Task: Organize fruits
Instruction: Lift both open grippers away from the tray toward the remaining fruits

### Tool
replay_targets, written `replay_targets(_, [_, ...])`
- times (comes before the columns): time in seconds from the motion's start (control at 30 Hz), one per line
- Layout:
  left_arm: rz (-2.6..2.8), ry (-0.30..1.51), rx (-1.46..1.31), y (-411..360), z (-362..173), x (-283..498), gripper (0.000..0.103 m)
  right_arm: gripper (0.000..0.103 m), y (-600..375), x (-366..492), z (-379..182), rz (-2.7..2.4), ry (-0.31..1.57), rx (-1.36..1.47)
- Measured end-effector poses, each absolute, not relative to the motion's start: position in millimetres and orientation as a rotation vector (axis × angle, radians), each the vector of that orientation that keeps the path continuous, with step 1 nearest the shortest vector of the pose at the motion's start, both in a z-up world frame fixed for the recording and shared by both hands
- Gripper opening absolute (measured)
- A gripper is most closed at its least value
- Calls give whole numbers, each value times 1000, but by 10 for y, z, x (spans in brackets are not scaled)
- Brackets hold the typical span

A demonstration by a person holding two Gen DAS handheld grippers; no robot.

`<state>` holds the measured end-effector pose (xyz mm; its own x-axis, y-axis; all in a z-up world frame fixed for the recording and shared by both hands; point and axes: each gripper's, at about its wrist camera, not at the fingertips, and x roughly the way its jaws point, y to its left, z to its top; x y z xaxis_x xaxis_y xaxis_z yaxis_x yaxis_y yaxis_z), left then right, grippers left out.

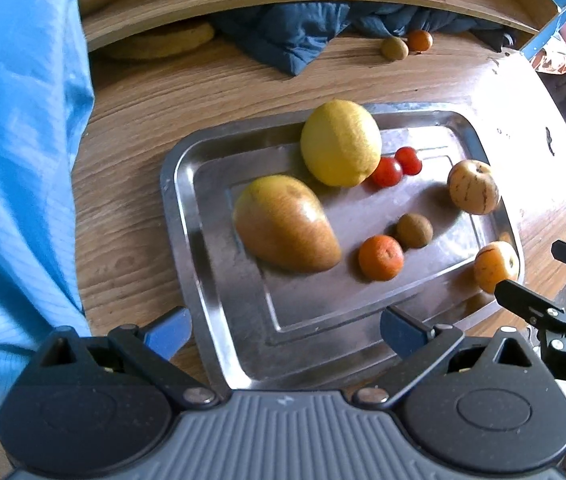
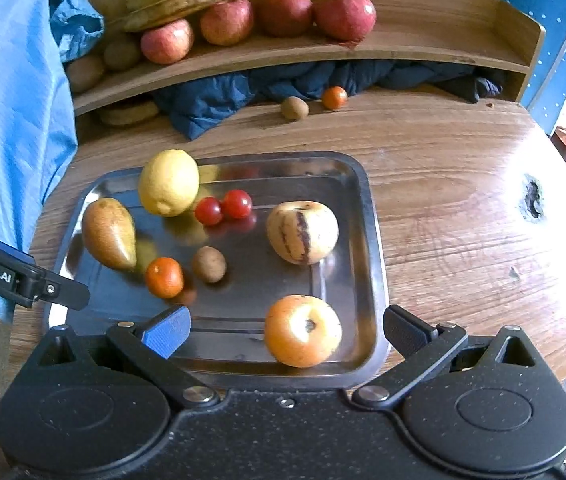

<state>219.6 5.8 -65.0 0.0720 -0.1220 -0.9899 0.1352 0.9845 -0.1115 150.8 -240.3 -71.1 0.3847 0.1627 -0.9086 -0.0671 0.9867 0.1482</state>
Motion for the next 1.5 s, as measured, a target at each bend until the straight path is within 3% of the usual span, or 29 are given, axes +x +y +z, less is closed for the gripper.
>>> replay_targets(0.77, [-115, 1408, 60, -604, -444, 2706, 102, 102, -3069, 2062, -861, 168, 1125, 161])
replay_targets(1.5, [46, 1344, -35, -1118, -752, 3372, 102, 102, -3548, 2818, -979, 159, 967, 183])
